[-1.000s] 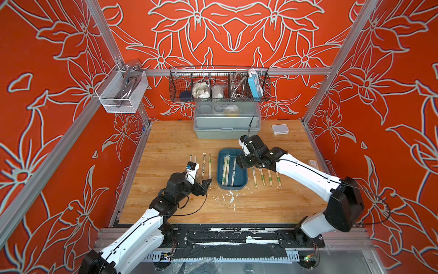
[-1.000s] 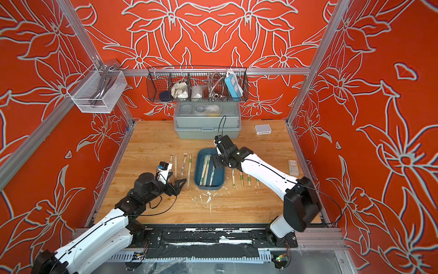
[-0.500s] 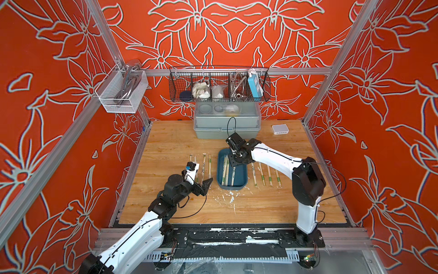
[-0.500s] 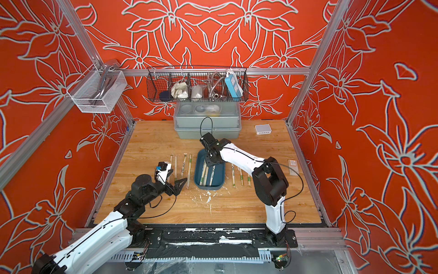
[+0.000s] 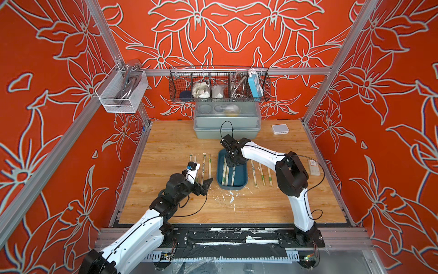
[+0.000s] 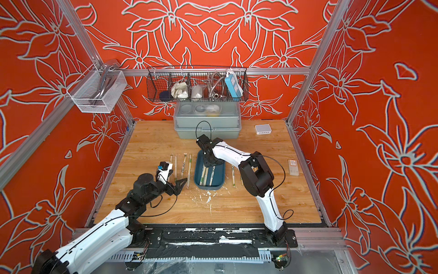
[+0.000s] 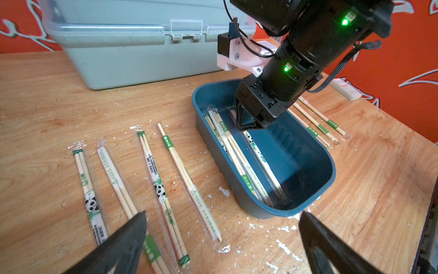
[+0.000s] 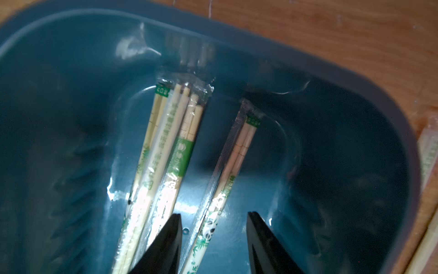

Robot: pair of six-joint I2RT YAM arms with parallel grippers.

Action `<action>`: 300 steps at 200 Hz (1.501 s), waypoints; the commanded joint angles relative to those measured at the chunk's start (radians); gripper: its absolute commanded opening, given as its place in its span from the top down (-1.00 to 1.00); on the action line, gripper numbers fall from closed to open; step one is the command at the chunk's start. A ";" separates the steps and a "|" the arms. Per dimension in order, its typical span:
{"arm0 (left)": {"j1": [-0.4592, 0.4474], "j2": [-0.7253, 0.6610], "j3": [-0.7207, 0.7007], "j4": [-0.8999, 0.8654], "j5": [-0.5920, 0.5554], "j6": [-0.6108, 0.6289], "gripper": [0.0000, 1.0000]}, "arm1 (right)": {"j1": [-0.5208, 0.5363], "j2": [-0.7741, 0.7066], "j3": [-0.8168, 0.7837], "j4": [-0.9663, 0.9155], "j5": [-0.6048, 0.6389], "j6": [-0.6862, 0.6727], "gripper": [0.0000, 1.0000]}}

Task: Take the paired disposable chopsticks out of the storage box
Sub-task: Pick up the paired disposable chopsticks from the storage box.

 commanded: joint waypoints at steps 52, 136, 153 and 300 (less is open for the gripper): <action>-0.005 0.037 0.045 -0.007 0.003 0.013 -1.00 | 0.003 0.063 0.014 -0.004 0.048 0.074 0.08; -0.005 0.054 0.048 -0.009 -0.003 0.013 -1.00 | 0.001 0.107 0.009 0.032 0.034 0.089 0.28; -0.005 0.059 0.052 -0.012 -0.004 0.015 -1.00 | 0.001 0.112 0.009 0.039 0.033 0.092 0.33; -0.005 0.069 0.060 -0.016 -0.007 0.012 -1.00 | -0.001 0.062 -0.012 0.066 0.046 0.099 0.82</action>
